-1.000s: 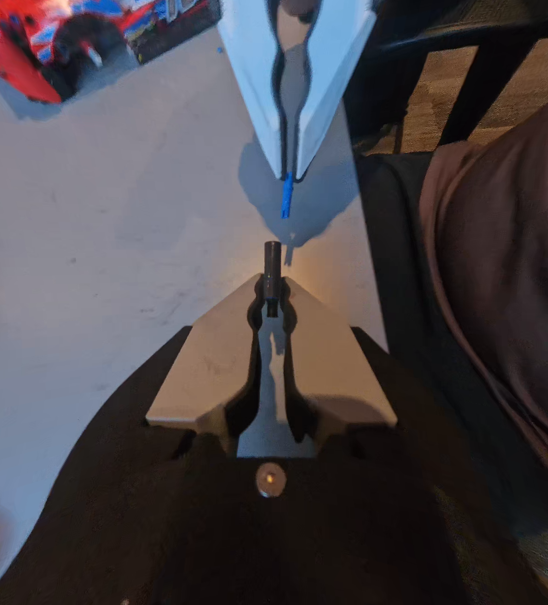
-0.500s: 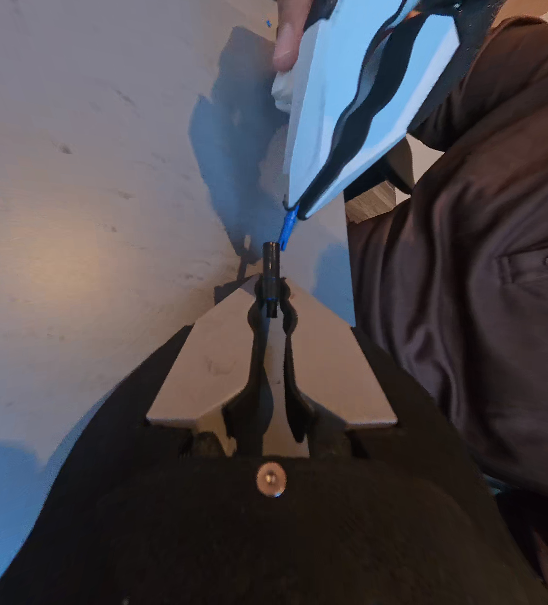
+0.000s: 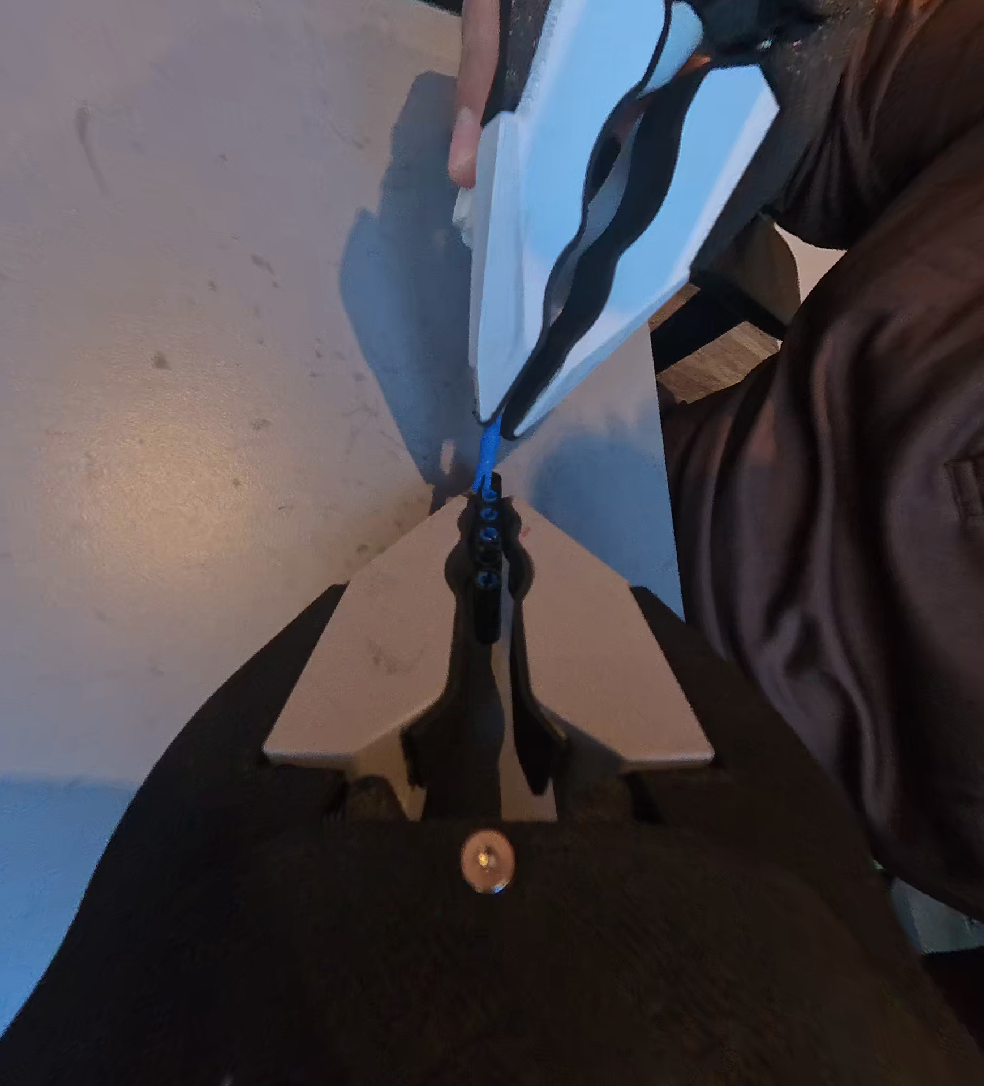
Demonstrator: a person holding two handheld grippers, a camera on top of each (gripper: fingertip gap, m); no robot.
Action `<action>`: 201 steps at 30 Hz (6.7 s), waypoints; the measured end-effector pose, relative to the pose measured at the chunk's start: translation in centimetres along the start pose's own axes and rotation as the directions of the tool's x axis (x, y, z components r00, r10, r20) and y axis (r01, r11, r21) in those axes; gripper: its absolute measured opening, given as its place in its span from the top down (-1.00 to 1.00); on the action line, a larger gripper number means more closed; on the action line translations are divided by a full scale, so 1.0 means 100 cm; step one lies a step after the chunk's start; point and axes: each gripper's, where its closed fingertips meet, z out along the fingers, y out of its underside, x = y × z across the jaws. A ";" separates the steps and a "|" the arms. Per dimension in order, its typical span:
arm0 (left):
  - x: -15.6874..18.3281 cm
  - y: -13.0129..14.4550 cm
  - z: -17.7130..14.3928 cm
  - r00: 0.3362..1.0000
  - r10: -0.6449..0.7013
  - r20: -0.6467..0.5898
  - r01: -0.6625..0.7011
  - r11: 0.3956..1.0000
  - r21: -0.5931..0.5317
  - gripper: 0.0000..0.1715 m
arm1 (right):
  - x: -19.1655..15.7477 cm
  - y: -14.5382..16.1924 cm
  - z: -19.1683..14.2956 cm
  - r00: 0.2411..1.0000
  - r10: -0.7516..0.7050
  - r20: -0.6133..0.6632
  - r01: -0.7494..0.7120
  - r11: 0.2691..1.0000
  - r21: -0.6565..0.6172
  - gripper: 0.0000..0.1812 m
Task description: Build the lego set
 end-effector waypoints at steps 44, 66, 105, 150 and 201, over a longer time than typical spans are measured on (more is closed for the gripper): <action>0.002 -0.043 -0.021 0.803 0.381 0.458 -0.458 0.886 0.066 0.90 | 0.005 -0.020 -0.023 0.998 0.057 -0.028 -0.051 0.981 0.187 0.95; 0.017 0.039 -0.030 0.663 0.112 0.740 -0.109 0.993 -0.052 0.22 | -0.032 0.010 0.020 0.982 0.141 0.125 -0.128 0.986 -0.103 0.95; 0.009 0.040 -0.021 0.830 0.275 0.485 -0.283 0.957 -0.059 0.46 | -0.023 0.006 0.042 0.989 -0.085 0.119 0.102 0.985 -0.142 0.95; 0.013 0.049 -0.026 0.834 0.391 0.389 -0.397 0.915 -0.069 0.46 | -0.029 0.001 0.049 0.887 -0.405 0.221 0.430 0.900 -0.076 0.95; 0.010 0.057 -0.037 0.820 0.249 0.515 -0.292 0.956 0.003 0.46 | -0.028 -0.014 0.068 0.954 -0.259 0.148 0.276 0.956 -0.104 0.96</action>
